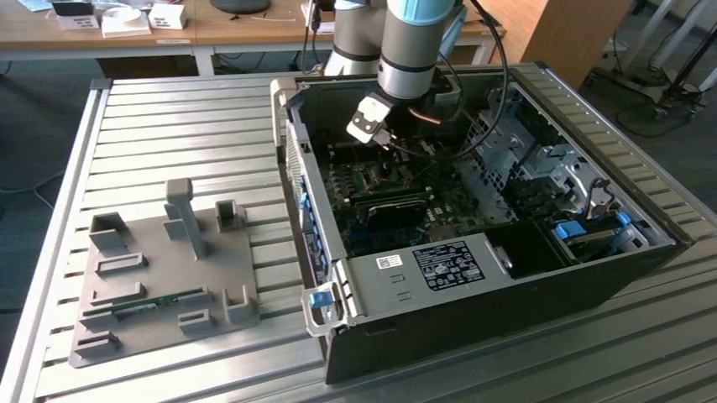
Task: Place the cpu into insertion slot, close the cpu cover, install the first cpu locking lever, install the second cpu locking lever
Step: 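Place the cpu into insertion slot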
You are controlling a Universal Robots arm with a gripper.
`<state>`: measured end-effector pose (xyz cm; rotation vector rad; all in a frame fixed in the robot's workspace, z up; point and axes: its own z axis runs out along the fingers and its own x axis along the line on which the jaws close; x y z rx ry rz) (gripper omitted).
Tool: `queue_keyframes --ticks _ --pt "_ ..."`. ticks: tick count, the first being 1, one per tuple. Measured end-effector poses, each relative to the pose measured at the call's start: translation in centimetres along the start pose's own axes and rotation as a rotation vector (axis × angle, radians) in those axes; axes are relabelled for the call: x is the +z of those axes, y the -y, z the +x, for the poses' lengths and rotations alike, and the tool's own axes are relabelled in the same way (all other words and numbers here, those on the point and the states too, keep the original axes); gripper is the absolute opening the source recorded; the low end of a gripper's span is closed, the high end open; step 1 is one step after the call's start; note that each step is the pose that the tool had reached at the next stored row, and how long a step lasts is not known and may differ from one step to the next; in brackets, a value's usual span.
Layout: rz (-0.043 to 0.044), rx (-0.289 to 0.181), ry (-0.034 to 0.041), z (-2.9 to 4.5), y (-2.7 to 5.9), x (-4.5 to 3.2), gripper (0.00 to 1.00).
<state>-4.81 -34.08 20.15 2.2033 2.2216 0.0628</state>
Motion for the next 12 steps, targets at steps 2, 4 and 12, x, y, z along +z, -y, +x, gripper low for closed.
queue_keyframes --ticks 2,4,12 --pt "-0.0001 0.0 -0.0001 0.01 0.0 0.01 0.11" --pt "-0.0002 0.0 -0.0003 0.0 0.0 0.04 0.11" --pt "-0.0001 0.0 -0.0001 0.0 0.01 0.18 0.11"
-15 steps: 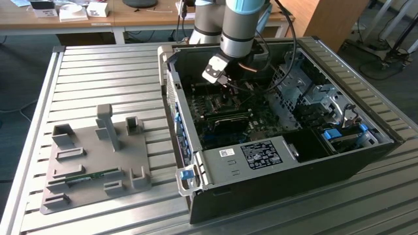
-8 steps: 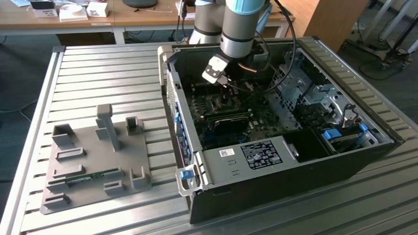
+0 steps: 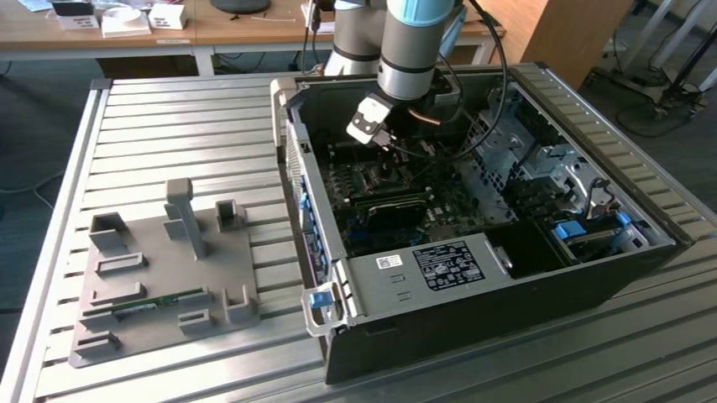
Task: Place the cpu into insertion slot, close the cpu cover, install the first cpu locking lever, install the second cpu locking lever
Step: 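Place the cpu into insertion slot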
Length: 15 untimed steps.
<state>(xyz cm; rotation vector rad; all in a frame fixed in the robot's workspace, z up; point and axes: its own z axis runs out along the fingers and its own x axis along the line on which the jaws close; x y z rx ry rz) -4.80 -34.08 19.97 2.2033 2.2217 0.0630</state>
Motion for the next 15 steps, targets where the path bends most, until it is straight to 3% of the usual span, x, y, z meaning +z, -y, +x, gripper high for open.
queue_keyframes --ticks 6,15 --pt "-0.0005 0.0 -0.0007 0.01 -0.01 -0.05 0.11" --pt "-0.0001 0.0 -0.0002 0.03 -0.05 -1.37 0.11"
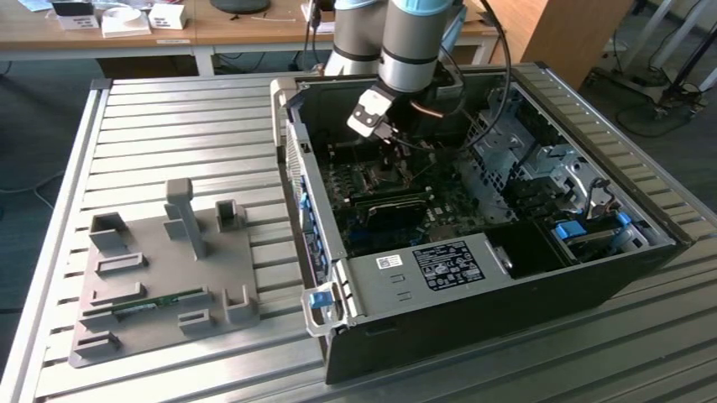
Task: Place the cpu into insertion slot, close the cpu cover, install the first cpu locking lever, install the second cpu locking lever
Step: 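Place the cpu into insertion slot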
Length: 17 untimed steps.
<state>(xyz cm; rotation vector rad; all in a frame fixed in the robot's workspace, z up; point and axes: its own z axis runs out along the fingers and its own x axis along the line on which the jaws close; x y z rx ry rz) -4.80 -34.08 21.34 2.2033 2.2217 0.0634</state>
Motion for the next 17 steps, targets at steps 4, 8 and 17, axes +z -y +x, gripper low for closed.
queue_keyframes --ticks 4,8,17 --pt "0.0 0.0 0.0001 0.01 -0.03 -0.75 0.11" --pt "0.0 0.0 0.0 0.03 -0.06 -1.55 0.11" --pt "0.0 0.0 0.0 0.07 -0.12 -3.32 0.11"
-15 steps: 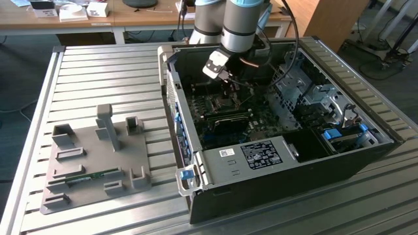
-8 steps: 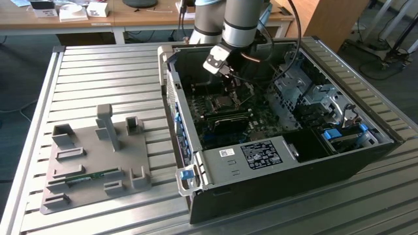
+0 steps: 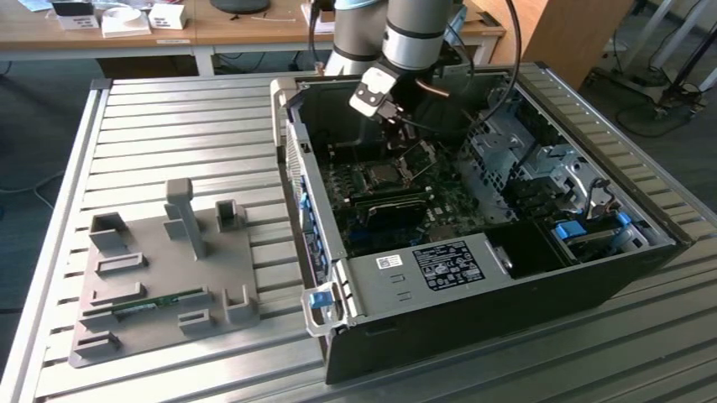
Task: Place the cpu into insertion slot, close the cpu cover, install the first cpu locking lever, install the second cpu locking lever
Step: 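Place the cpu into insertion slot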
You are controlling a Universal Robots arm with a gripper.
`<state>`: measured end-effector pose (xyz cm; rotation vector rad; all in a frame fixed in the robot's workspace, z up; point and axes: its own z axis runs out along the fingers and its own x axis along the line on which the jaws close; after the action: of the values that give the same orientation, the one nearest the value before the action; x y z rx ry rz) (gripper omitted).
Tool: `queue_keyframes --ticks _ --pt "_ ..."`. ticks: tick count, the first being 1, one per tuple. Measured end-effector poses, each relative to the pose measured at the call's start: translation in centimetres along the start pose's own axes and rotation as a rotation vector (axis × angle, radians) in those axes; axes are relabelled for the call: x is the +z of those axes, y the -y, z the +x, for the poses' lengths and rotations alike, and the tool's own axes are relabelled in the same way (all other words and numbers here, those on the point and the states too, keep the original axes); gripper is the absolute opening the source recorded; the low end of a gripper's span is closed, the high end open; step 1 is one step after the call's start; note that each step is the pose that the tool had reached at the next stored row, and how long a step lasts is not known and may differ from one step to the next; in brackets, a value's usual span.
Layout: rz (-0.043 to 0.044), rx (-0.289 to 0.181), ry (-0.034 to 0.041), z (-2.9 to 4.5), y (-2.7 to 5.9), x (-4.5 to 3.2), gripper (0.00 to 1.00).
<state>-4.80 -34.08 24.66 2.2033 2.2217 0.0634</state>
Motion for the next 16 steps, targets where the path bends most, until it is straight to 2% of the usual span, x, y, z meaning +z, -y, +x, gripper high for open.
queue_keyframes --ticks 5,12,14,16 --pt "0.0001 0.0 0.0001 0.01 -0.02 -0.58 0.11" --pt "-0.0004 0.0 -0.0001 0.01 -0.02 -0.64 0.11" --pt "-0.0065 0.0 -0.0018 0.01 -0.02 -0.65 0.11" --pt "-0.0081 0.0 -0.0024 0.01 -0.02 -0.64 0.11"
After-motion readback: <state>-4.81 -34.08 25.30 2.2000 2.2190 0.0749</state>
